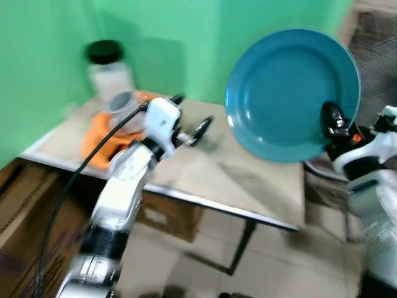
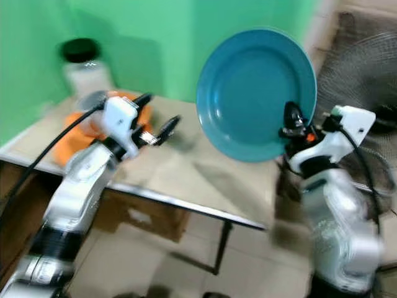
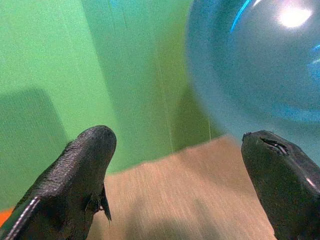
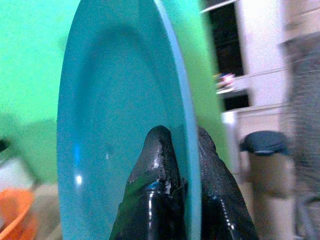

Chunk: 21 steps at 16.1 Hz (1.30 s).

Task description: Setting the table

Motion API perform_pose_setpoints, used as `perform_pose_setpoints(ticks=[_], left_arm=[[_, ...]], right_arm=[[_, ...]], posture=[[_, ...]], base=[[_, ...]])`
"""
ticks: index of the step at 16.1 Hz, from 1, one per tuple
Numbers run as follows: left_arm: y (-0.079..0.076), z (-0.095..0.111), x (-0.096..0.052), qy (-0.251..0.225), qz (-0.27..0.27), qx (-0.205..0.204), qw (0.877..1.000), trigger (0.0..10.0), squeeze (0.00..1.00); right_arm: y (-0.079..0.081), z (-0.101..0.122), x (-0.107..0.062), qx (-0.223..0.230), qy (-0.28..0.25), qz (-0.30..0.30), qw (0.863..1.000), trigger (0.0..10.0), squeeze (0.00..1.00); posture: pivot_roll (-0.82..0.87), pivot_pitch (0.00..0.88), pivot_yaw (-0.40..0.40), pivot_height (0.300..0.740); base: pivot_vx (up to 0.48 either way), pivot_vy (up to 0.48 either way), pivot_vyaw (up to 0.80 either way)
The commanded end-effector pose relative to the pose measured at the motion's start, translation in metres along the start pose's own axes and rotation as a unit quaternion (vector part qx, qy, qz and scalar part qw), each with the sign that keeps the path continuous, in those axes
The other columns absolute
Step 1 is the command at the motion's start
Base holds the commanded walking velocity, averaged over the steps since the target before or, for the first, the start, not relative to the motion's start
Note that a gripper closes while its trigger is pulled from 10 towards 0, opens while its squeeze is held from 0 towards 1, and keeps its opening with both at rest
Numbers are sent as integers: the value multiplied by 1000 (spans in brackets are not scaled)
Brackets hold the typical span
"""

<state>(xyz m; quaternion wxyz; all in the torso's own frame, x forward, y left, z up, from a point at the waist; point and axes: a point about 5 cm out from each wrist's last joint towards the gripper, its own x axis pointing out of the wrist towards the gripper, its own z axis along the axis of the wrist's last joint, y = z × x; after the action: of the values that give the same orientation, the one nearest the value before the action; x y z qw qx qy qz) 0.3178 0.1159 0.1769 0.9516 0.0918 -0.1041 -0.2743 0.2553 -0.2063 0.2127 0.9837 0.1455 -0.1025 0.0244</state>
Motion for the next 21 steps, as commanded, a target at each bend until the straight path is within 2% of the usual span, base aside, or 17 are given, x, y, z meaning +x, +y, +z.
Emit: perform_pose_setpoints(ticks=[1, 2, 5, 9, 12, 17, 21], left_arm=[[9, 5, -7, 9, 42, 12, 999, 10000, 0], [14, 6, -14, 15, 91, 7, 996, 10000, 0], [12, 6, -17, 24, 114, 5, 993, 10000, 0], [15, 9, -24, 22, 159, 12, 987, 10000, 0], [11, 10, -22, 30, 155, 19, 987, 10000, 0], [15, 1, -33, 61, 160, 28, 985, 10000, 0], [14, 2, -28, 64, 153, 28, 986, 10000, 0]], right_arm=[[5, 10, -4, -22, -41, -12, 999, 10000, 0], [8, 11, -6, -53, -57, -29, 997, 10000, 0], [12, 11, -3, -50, -68, -35, 996, 10000, 0], [18, 7, 0, -77, -70, -22, 994, 10000, 0], [18, 4, 3, -72, -68, -22, 995, 10000, 0], [13, -14, 7, -79, -22, -30, 996, 10000, 0], [13, -15, 7, -73, -26, -43, 996, 10000, 0]], posture=[[20, 0, -14, 740], [28, 0, -26, 740], [41, 0, -41, 740], [65, 0, -70, 740], [72, 0, -76, 740], [105, 0, -106, 740], [91, 0, -88, 740]], base=[[0, 0, -800], [0, 0, 0], [0, 0, 0], [0, 0, -800], [0, 0, -800], [0, 0, -800], [0, 0, -800]])
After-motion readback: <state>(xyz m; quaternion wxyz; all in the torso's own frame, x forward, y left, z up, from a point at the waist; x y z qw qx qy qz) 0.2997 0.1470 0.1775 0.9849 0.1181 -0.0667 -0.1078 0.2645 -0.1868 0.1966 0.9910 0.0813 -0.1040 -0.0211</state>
